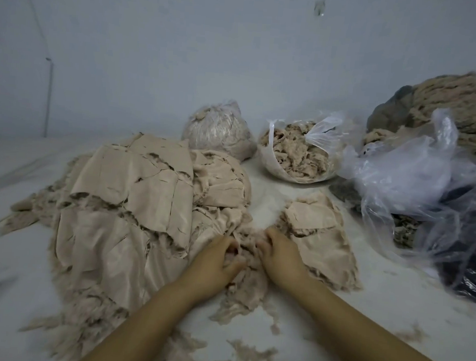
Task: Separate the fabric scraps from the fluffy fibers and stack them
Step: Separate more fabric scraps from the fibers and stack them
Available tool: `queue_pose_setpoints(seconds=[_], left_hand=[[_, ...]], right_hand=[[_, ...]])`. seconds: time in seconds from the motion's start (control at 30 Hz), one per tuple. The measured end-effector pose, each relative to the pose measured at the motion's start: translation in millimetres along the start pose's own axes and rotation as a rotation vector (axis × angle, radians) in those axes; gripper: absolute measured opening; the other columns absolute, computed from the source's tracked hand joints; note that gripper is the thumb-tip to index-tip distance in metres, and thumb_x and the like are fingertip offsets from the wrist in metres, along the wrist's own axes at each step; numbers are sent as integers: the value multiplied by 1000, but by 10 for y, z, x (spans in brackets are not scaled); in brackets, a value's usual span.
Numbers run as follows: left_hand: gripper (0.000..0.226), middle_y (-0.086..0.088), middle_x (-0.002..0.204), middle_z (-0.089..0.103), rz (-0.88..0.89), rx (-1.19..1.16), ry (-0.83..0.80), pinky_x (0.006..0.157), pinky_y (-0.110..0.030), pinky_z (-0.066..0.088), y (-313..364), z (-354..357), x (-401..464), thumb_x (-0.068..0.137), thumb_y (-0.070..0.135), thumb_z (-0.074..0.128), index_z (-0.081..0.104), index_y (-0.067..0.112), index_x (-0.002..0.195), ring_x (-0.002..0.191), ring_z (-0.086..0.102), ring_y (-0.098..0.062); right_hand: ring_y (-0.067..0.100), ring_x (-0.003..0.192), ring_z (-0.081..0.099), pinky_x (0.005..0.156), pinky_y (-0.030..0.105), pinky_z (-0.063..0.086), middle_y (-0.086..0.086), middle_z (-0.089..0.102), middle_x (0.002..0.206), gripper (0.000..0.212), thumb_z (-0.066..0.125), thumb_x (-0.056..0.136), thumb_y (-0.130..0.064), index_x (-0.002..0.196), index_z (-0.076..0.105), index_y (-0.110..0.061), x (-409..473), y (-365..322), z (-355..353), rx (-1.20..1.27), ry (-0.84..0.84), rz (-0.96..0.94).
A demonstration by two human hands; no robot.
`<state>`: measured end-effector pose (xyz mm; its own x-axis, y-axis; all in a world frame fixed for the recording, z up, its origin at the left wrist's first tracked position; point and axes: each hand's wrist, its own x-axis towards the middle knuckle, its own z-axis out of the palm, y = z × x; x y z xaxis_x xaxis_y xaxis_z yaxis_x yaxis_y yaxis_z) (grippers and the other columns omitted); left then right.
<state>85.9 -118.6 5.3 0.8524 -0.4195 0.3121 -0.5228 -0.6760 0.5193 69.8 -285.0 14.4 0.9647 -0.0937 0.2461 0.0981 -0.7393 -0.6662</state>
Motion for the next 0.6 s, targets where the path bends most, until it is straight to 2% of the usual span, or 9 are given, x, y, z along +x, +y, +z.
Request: queue_pose_setpoints(seconds=[0.07, 0.13, 0.17, 0.23, 0.3, 0.43, 0.5, 0.53, 0.6], left_hand=[[52, 13, 131, 43, 63, -46, 49, 103, -18, 30, 56, -3, 66, 85, 18, 63, 43, 19, 133, 122, 40, -4], [60, 6, 143, 39, 92, -77, -6, 110, -21, 26, 122, 6, 124, 86, 7, 56, 37, 15, 142, 131, 37, -8], [51, 0, 139, 46, 77, -79, -57, 108, -21, 30, 138, 0, 137, 87, 6, 50, 44, 13, 138, 127, 43, -12], [33, -11, 116, 63, 52, -50, -100, 96, -24, 38, 110, -20, 157, 86, 11, 42, 65, 3, 110, 111, 55, -21], [24, -16, 98, 66, 6, -47, -64, 88, -33, 43, 28, -44, 185, 89, 5, 44, 67, -3, 91, 98, 59, -26], [18, -17, 90, 62, -34, 46, -18, 78, -39, 41, -4, -37, 236, 85, -9, 43, 60, -5, 85, 86, 55, -26], [19, -17, 91, 61, -18, 76, -40, 79, -37, 39, 52, 10, 243, 83, -10, 44, 61, -3, 86, 90, 54, -27], [19, -16, 93, 60, 8, 72, -39, 80, -35, 38, 77, 43, 238, 83, -9, 45, 62, -2, 89, 93, 54, -27], [21, -14, 97, 61, 55, 70, -46, 85, -32, 38, 100, 75, 212, 86, -5, 48, 66, 0, 96, 98, 53, -26]], right_hand=[[22, 72, 55, 63, 33, 39, 12, 59, 78, 17, 51, 96, -15, 80, 46, -14, -143, -87, -76, 293, -48, -13], [20, 58, 58, 52, 29, 45, 14, 63, 68, 17, 50, 98, -14, 81, 51, -13, -298, -140, -117, 561, -191, 10], [16, 48, 55, 45, 24, 42, 9, 61, 60, 20, 49, 99, -13, 79, 52, -13, -361, -140, -140, 674, -245, 50], [7, 37, 43, 37, 18, 33, -4, 50, 47, 30, 45, 100, -12, 70, 46, -13, -451, -91, -213, 831, -264, 167], [6, 35, 32, 35, 17, 26, -4, 41, 43, 34, 42, 101, -12, 67, 41, -12, -513, 33, -277, 922, -233, 285], [8, 39, 23, 35, 16, 18, 4, 40, 52, 25, 36, 103, -11, 89, 54, -2, -623, 275, -343, 1132, -233, 449], [8, 39, 23, 35, 17, 18, 2, 39, 52, 23, 38, 103, -17, 90, 53, -5, -654, 306, -343, 1103, -244, 470], [8, 40, 26, 36, 18, 21, 0, 39, 53, 21, 42, 101, -25, 90, 50, -9, -648, 298, -346, 1001, -248, 457], [9, 55, 47, 49, 20, 37, -8, 49, 68, 32, 58, 89, -49, 94, 51, -18, -615, 236, -361, 583, -243, 362]])
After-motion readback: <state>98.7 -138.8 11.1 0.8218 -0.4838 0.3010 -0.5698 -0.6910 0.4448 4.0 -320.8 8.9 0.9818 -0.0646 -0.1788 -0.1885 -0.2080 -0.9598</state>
